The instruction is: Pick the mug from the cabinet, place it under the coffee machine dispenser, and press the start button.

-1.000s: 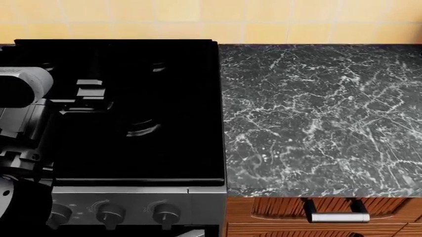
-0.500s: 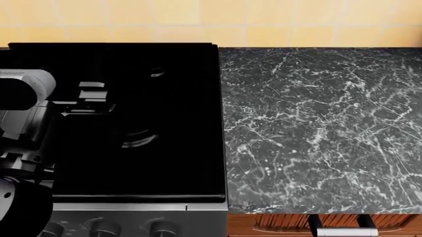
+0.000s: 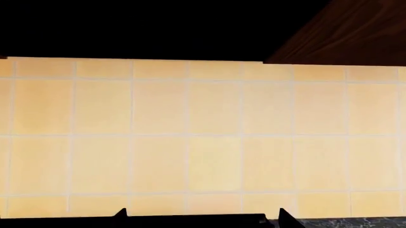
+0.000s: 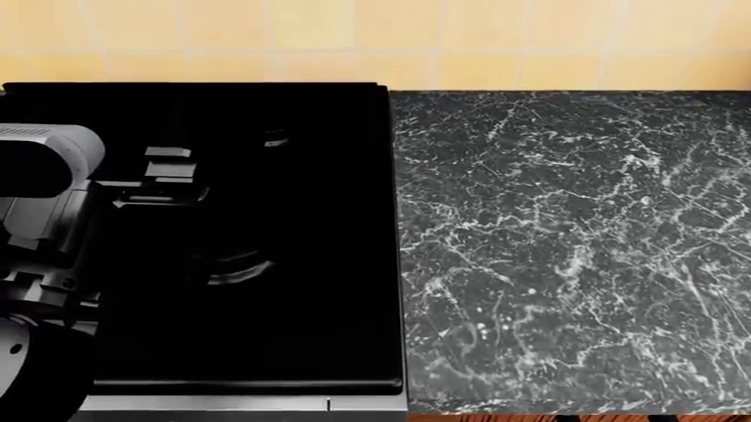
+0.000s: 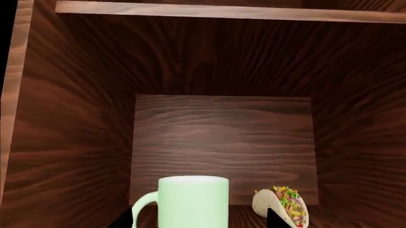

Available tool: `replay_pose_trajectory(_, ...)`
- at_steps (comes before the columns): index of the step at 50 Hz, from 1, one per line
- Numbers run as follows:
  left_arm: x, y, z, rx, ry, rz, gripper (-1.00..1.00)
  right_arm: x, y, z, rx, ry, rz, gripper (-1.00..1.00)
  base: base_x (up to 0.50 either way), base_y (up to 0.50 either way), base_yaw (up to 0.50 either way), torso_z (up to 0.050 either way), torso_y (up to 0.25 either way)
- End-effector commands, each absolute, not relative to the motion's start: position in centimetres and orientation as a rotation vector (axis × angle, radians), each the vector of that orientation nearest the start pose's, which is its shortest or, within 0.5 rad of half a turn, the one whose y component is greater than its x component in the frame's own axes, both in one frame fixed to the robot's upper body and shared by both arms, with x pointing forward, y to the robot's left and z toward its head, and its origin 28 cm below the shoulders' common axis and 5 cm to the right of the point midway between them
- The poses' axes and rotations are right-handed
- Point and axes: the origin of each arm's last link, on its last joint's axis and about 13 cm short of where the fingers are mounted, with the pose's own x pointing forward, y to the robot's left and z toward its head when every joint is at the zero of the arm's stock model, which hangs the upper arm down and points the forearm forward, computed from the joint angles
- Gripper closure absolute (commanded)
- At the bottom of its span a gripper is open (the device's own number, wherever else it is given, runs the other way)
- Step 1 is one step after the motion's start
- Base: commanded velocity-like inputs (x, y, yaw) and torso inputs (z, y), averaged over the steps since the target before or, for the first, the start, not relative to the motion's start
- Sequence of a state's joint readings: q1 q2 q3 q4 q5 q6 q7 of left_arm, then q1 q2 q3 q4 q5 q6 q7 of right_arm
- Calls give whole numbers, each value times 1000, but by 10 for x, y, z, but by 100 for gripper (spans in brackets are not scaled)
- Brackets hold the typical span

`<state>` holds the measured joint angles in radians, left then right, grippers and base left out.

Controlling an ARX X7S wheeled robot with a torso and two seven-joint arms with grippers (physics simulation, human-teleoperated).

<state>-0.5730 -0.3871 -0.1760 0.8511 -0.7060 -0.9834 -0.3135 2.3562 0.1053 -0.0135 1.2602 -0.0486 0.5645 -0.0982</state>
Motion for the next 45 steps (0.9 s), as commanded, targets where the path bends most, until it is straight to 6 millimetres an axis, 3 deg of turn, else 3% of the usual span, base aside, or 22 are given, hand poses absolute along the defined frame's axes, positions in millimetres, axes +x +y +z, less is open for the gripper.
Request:
replay_pose_trajectory(1,214,248,247,-12,-412,-59,-100,309,-144,576,-18,-526,-47,-100,98,0,0,0,0)
replay_pose_trajectory(45,215,247,244,-4,-409,-66,-100,315,-142,570,4,-480,-14,-100,96,0,0,0,0)
